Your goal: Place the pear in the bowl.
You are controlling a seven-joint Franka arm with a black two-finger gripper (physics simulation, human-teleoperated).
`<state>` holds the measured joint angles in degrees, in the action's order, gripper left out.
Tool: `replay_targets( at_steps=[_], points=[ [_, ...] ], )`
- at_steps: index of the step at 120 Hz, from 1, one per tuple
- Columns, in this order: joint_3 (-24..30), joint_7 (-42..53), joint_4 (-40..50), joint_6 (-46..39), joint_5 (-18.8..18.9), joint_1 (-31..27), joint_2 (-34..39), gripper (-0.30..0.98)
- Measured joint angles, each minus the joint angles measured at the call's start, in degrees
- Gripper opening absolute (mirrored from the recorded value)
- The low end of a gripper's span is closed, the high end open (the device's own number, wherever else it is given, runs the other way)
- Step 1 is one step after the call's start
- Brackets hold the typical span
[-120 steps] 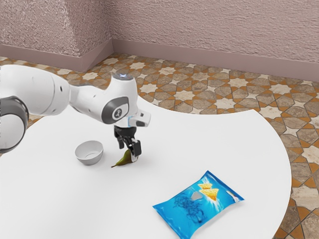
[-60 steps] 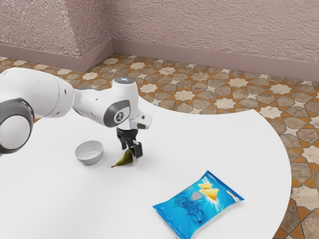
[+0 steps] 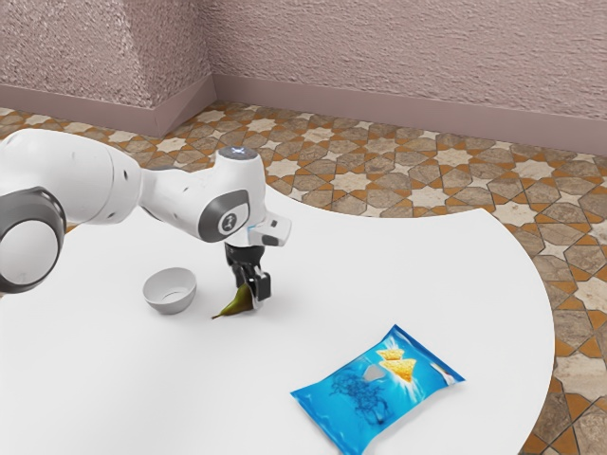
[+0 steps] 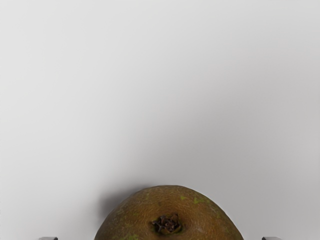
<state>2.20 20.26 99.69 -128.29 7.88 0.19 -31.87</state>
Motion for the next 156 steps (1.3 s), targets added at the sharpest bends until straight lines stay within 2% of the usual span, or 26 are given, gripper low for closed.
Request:
replay_targets(
  at_steps=[21, 59, 112, 127, 156],
  points=[
    [-0.08, 0.15, 0.06, -0.02, -0.1, -0.01, 0.1, 0.39],
    [-0.09, -0.06, 0.02, -0.09, -0.09, -0.01, 0.3, 0.29],
    [-0.16, -1.25, 0.23, -0.26, 0.12, -0.07, 1.21, 0.26],
    [-0.46, -1.46, 0.39, -0.26, 0.47, -0.05, 3.78, 0.26],
    [-2.96, -1.74, 4.67, 0.18, 0.96, -0.55, 13.36, 0.24]
  ],
)
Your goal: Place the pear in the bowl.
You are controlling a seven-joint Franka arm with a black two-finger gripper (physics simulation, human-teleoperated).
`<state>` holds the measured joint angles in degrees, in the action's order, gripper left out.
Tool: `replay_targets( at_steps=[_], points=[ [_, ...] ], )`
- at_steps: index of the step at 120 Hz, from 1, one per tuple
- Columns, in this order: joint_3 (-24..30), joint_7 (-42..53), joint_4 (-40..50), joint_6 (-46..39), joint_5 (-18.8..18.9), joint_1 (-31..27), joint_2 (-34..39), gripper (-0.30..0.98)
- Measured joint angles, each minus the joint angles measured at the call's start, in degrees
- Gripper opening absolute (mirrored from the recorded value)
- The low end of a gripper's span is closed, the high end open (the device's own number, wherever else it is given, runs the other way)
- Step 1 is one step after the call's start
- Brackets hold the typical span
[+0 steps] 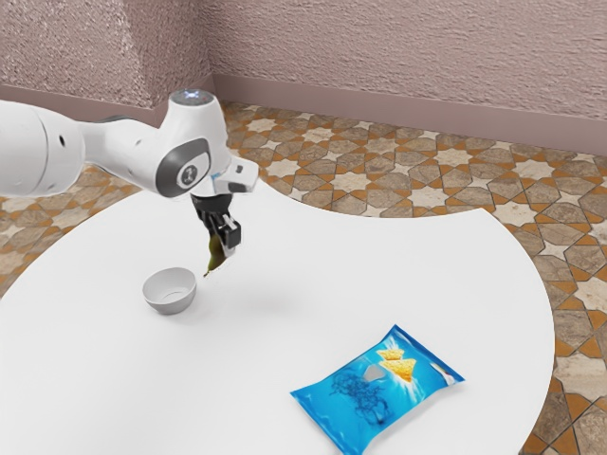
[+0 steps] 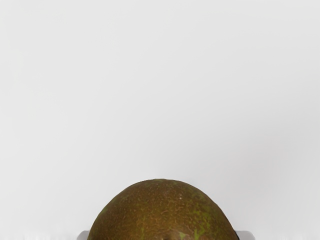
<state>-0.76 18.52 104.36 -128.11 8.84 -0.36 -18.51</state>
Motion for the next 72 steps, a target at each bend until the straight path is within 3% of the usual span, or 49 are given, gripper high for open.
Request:
replay_targets(
  at_steps=[24, 37, 72],
  points=[
    [-0.95, -0.23, 3.93, 1.6, 0.1, -4.61, 5.73, 0.25],
    [-0.95, -0.2, 2.65, 2.95, -0.14, -7.93, 3.76, 0.25],
    [-0.89, 0.11, 3.46, 4.42, -0.87, -9.39, 0.04, 0.26]
  ],
)
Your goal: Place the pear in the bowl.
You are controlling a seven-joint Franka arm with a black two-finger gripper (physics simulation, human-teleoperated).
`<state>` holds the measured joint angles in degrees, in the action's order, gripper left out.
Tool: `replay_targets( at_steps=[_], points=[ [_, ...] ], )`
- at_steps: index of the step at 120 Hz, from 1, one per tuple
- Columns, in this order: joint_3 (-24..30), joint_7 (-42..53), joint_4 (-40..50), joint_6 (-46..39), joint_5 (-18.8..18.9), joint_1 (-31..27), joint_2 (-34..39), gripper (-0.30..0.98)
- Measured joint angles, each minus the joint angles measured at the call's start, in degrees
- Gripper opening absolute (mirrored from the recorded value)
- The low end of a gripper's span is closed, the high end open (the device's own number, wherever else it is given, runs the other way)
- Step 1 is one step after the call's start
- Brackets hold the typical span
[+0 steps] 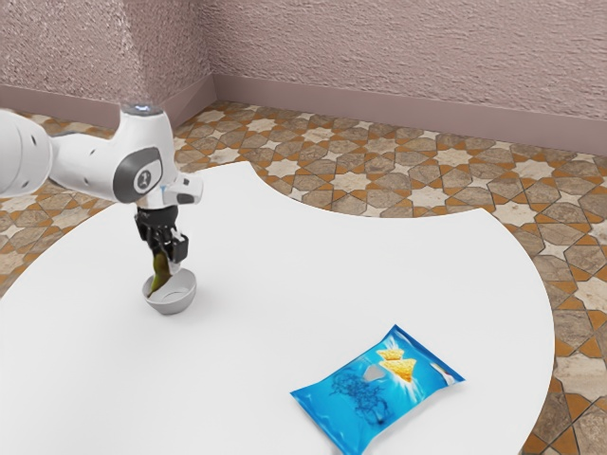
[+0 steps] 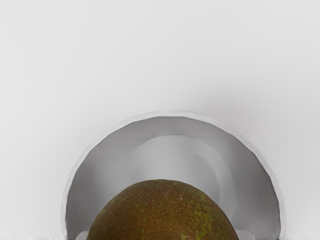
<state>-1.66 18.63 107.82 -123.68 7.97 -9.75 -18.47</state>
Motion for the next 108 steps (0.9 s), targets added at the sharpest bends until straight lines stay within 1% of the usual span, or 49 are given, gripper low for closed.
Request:
replay_targets(
  at_steps=[20, 39, 57, 80, 93, 100, 108],
  points=[
    [-0.01, 0.36, 0.38, 0.39, -0.45, 0.0, 0.08, 0.48],
    [-0.01, 0.73, 0.43, 0.59, -0.56, 0.0, 0.45, 0.59],
    [-0.01, 0.91, 0.71, 0.71, -0.58, 0.21, 2.27, 0.64],
    [1.0, 1.03, 1.95, 0.77, -0.74, 0.93, 11.51, 0.67],
    [1.56, 0.53, 1.64, 1.05, -3.86, 2.42, 17.11, 0.67],
    [1.62, -0.3, 0.55, 2.49, -4.76, 3.36, 19.3, 0.68],
    [1.67, -1.43, -2.52, 5.43, -5.42, 4.42, 20.17, 0.68]
  ],
)
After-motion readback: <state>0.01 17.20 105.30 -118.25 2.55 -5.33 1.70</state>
